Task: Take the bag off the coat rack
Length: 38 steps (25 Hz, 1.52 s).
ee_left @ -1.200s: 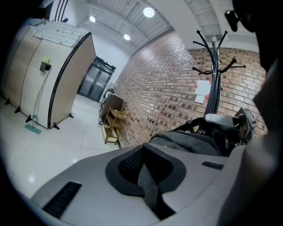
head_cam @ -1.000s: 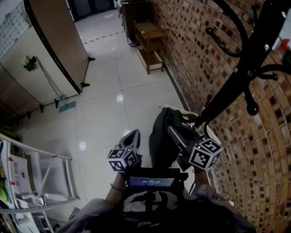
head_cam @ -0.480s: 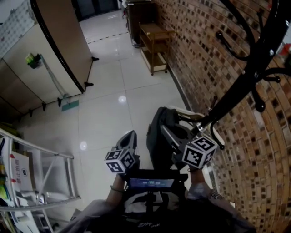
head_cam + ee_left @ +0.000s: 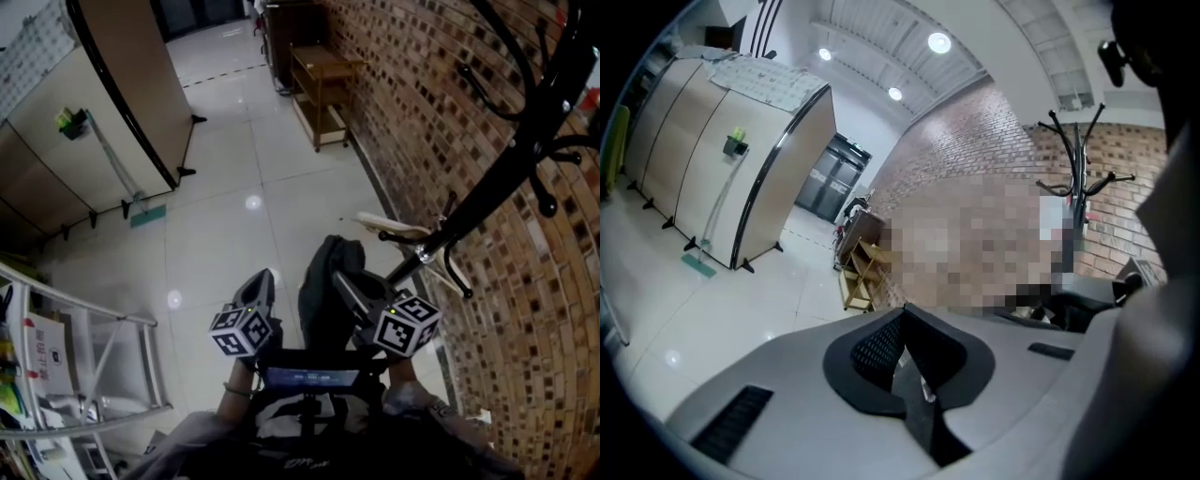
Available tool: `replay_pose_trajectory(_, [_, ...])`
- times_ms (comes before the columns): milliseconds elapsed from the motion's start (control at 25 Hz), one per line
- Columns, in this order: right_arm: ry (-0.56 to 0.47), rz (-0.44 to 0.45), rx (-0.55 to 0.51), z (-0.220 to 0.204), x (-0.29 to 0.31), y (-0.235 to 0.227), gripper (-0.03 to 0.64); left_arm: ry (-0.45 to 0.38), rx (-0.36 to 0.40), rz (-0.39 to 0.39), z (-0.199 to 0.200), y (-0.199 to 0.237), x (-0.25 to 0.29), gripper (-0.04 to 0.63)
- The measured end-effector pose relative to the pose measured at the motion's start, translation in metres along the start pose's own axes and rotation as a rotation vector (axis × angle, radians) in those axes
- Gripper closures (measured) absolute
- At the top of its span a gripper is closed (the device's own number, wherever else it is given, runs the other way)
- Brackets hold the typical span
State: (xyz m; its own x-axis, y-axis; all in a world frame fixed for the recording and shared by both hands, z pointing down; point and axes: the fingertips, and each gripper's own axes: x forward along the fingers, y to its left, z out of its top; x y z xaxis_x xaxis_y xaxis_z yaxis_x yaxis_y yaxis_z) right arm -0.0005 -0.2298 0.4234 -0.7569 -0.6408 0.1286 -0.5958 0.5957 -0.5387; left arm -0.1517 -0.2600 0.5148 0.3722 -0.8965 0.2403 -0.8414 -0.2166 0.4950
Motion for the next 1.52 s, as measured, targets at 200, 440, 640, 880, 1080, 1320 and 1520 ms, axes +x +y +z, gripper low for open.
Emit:
replay_pose_trajectory(200, [0.034,-0.056,0.003,-0.028,-0.007,0.006,0.541,0.034,0.019,-0.041,-0.005,-0.004,-0.002,0.588])
replay_pose_trajectory(440, [0.028,-0.132,0.017,-0.047,-0.026,0.005,0.543,0.076,0.037,-0.096,-0.016,-0.014,-0.002,0.588])
replay_pose_trajectory(640, [0.003,-0.191,0.043,-0.06,-0.044,-0.001,0.543,0.101,0.057,-0.142,-0.023,-0.026,-0.001,0.588])
replay_pose_trajectory(880, [-0.029,-0.233,0.06,-0.066,-0.06,-0.007,0.543,0.121,0.08,-0.176,-0.033,-0.039,0.0,0.588])
replay_pose_trajectory(1080, [-0.044,-0.254,0.063,-0.066,-0.069,-0.012,0.545,0.12,0.081,-0.179,-0.033,-0.045,-0.001,0.588])
replay_pose_trajectory(1320, [-0.039,-0.269,0.057,-0.069,-0.077,-0.016,0.545,0.115,0.077,-0.19,-0.035,-0.052,0.0,0.588])
replay_pose_trajectory(1520, [-0.037,-0.278,0.051,-0.069,-0.082,-0.019,0.545,0.113,0.072,-0.2,-0.035,-0.061,0.002,0.588])
